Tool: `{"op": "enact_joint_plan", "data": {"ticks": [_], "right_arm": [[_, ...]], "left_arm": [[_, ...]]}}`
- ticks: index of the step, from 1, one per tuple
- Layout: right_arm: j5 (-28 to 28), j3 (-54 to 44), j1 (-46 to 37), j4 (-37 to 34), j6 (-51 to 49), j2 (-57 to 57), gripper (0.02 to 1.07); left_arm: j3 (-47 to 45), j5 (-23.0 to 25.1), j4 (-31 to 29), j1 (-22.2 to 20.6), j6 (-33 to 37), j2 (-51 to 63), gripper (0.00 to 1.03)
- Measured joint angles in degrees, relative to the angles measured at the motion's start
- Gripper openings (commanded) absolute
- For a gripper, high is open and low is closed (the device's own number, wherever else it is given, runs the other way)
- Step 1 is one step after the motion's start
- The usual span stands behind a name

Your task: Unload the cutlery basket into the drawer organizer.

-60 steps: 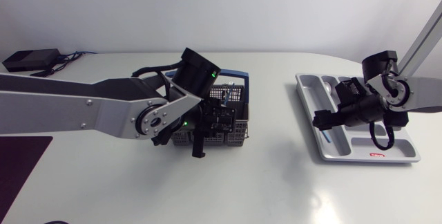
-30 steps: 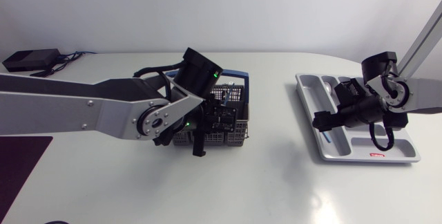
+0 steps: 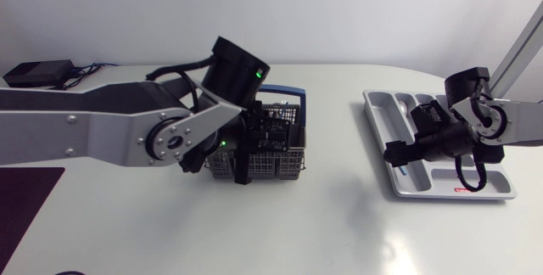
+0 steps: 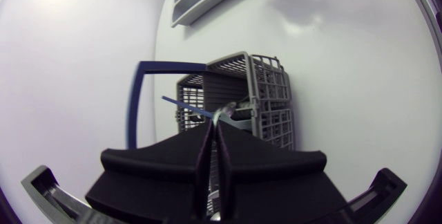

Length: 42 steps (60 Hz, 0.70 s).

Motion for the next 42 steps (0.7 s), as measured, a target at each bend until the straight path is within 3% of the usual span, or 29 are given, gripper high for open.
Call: {"op": "enact_joint_plan", "data": {"ticks": [22, 42], "right_arm": [[-2.45, -4.04, 3.48, -2.16, -0.24, -14.95, 0.92], [-6.71, -6.69, 12.11, -8.17, -0.42, -39.65, 0.92]], "left_arm": [[2.86, -1.46, -3.65, -2.01, -4.26, -12.39, 0.03], [9.53, -1.42, -13.44, -4.00, -22.03, -15.39, 0.03]]}}
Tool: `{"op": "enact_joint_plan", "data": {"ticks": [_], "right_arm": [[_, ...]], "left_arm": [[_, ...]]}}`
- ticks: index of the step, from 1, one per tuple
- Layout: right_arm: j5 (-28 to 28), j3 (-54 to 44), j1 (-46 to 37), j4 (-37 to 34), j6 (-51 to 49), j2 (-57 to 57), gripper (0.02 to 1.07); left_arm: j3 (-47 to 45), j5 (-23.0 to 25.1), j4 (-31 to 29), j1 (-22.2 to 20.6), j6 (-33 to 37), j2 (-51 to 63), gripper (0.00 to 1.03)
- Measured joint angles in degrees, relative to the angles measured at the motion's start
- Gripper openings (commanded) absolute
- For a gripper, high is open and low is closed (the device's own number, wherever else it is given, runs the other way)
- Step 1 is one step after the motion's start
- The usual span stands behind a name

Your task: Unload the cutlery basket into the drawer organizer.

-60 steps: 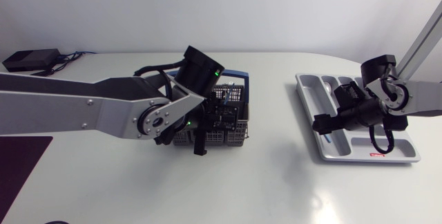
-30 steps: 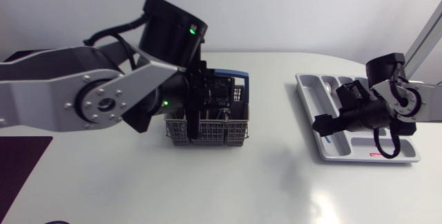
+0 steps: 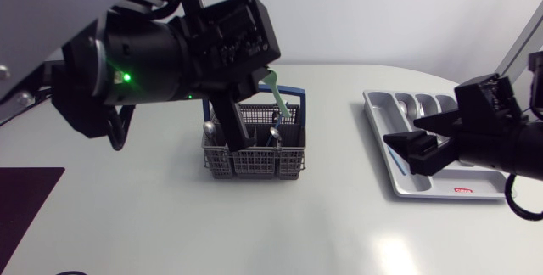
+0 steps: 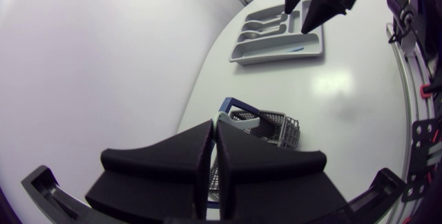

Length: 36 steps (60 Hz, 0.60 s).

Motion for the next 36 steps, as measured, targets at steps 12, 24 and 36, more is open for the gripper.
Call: {"op": "enact_joint_plan", "data": {"ticks": [12, 24, 36], "right_arm": [[0.35, -3.26, 7.43, -1.16, 0.00, -10.21, 0.92], [6.36, -3.37, 16.98, -1.25, 0.00, -11.17, 0.92], [11.93, -2.08, 24.68, -0.35, 0.02, -5.33, 0.91]], "left_arm": [[2.95, 3.78, -3.96, -1.01, -13.94, 2.95, 0.03], [8.31, 11.28, -10.82, -1.01, -26.08, 11.08, 0.03], [18.93, 20.44, -18.51, 0.17, -34.53, 19.85, 0.03]]}}
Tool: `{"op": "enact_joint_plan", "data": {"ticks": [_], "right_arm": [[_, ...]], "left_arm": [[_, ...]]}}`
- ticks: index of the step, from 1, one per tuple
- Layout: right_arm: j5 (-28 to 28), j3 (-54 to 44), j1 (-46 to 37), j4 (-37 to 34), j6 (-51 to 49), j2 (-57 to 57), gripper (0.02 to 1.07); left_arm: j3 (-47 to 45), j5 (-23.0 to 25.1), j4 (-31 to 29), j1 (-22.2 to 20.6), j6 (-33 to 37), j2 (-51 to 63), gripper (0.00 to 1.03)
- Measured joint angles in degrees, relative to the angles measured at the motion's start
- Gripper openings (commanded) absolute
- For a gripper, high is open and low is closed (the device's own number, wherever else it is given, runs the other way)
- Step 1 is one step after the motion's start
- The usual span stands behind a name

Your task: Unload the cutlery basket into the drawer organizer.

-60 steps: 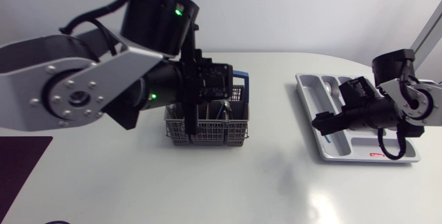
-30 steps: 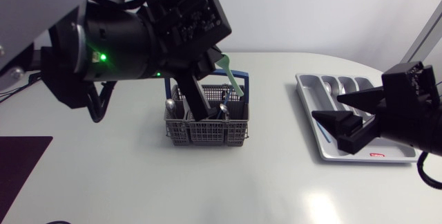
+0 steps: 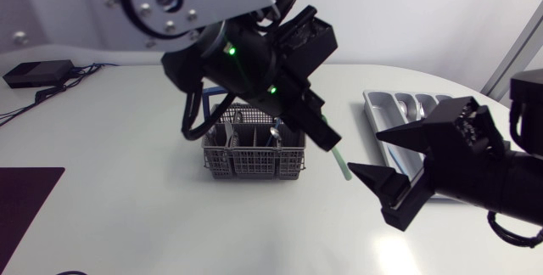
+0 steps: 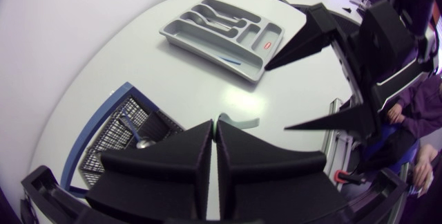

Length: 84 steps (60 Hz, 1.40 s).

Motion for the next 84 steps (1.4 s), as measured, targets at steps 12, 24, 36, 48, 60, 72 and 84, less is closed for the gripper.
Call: {"op": "enact_joint_plan", "data": {"ticks": [12, 24, 36, 48, 60, 72, 84], "right_arm": [[2.60, 3.08, 2.60, 2.14, 0.02, 7.15, 0.79], [4.48, 7.67, 2.60, 3.41, 0.26, 14.73, 0.75], [5.75, 10.69, 2.86, 3.28, 0.44, 20.39, 0.65], [5.95, 11.78, 2.86, 2.51, 0.46, 23.41, 0.62], [6.60, 13.68, 2.86, 1.92, 0.46, 25.27, 0.50], [6.99, 14.01, 2.86, 1.64, 0.44, 26.77, 0.38], [6.97, 14.01, 2.93, 0.87, 0.44, 26.77, 0.25]], "left_arm": [[5.86, 6.32, -3.45, 2.67, -4.22, 6.16, 0.03], [7.96, 11.26, -5.97, 5.29, -5.97, 9.25, 0.03], [9.68, 14.14, -7.26, 7.61, -6.78, 9.70, 0.03], [10.62, 15.43, -7.93, 8.68, -7.15, 10.93, 0.03], [10.91, 15.45, -8.63, 8.72, -7.15, 11.82, 0.03], [11.08, 15.52, -8.74, 8.98, -7.15, 11.85, 0.03], [11.17, 15.63, -8.74, 9.29, -7.15, 11.89, 0.03]]}}
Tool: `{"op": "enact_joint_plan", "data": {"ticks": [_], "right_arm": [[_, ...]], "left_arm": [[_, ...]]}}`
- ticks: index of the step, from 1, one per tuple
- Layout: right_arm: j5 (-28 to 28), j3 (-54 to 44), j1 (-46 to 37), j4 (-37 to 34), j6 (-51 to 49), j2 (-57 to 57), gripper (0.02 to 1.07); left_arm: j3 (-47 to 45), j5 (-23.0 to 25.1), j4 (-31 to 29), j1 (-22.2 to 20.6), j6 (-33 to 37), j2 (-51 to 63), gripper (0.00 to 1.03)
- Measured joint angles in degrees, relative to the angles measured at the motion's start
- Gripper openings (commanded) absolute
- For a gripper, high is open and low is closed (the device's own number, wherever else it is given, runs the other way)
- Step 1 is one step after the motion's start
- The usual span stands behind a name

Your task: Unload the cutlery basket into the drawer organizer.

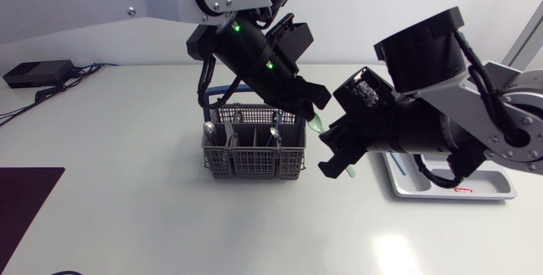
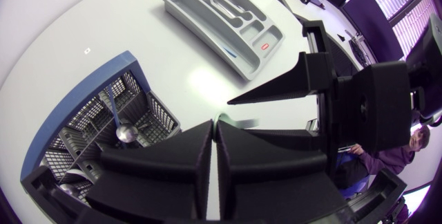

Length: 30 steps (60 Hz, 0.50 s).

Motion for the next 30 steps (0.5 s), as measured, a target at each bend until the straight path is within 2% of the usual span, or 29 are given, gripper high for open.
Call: {"op": "enact_joint_plan", "data": {"ticks": [2, 12, 26, 30], "right_arm": [[0.00, 0.00, 0.20, -0.09, 0.00, 0.00, 0.21], [0.00, -0.02, 0.70, -0.48, 0.00, 0.00, 0.18], [0.00, -0.02, 0.96, -0.46, 0.00, 0.00, 0.16], [0.00, -0.02, 0.96, -0.46, -0.02, 0.00, 0.16]], "left_arm": [[0.00, -0.02, 0.00, 0.00, -0.02, 0.00, 0.03], [0.00, 0.00, 0.00, 0.00, 0.00, 0.00, 0.03], [0.09, 0.02, -0.02, 0.04, -0.02, 0.00, 0.04], [0.09, 0.02, -0.02, 0.07, -0.02, 0.00, 0.07]]}}
